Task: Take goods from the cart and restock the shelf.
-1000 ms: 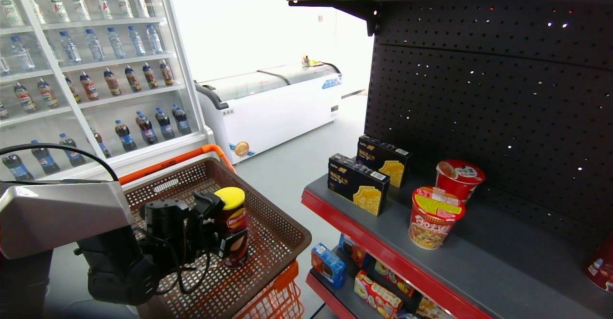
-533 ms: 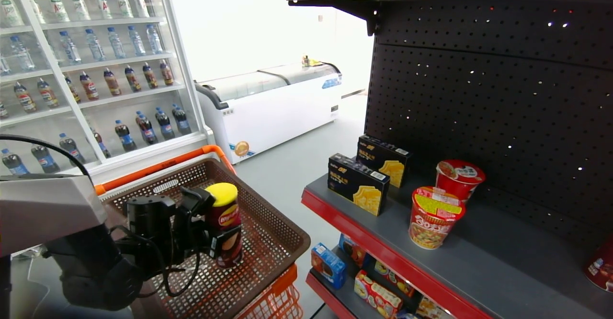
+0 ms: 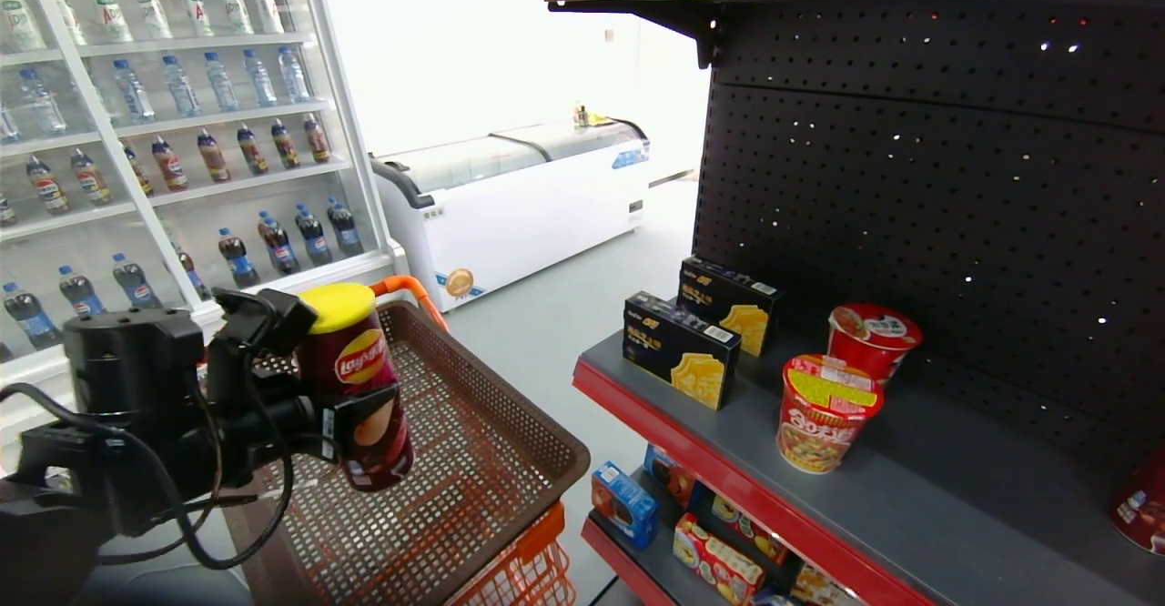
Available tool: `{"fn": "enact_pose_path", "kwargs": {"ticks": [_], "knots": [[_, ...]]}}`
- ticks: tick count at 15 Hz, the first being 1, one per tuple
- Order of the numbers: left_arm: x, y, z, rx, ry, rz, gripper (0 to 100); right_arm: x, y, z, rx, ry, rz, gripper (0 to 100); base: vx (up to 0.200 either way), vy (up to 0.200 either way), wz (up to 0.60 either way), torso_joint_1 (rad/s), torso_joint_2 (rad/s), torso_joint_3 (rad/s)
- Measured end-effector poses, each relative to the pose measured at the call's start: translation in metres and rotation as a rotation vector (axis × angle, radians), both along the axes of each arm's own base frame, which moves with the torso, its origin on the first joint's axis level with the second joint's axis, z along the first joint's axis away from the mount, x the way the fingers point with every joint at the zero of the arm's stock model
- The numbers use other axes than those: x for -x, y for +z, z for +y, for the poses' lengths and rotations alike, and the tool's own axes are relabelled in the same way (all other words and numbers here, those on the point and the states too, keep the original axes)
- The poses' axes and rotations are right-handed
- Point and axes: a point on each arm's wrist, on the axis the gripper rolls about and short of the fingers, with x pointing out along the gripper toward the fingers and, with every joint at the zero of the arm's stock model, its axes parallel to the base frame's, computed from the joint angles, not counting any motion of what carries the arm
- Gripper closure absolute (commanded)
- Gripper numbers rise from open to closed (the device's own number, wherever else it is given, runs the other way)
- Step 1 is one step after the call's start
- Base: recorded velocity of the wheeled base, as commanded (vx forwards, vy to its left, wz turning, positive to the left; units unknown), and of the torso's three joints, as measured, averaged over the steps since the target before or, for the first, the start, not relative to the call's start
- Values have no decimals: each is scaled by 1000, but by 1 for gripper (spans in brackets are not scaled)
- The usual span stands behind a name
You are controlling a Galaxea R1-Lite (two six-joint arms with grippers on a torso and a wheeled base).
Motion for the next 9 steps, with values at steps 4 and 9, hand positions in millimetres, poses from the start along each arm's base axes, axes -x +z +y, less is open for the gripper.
{"fn": "enact_pose_path", "kwargs": {"ticks": [4, 9], "knots": [[65, 32, -2, -6, 59, -9, 100, 0, 0, 0, 0, 0, 0, 0, 0, 0, 0, 0, 0, 0], [115, 38, -4, -5, 44, -75, 100, 0, 0, 0, 0, 0, 0, 0, 0, 0, 0, 0, 0, 0]]}}
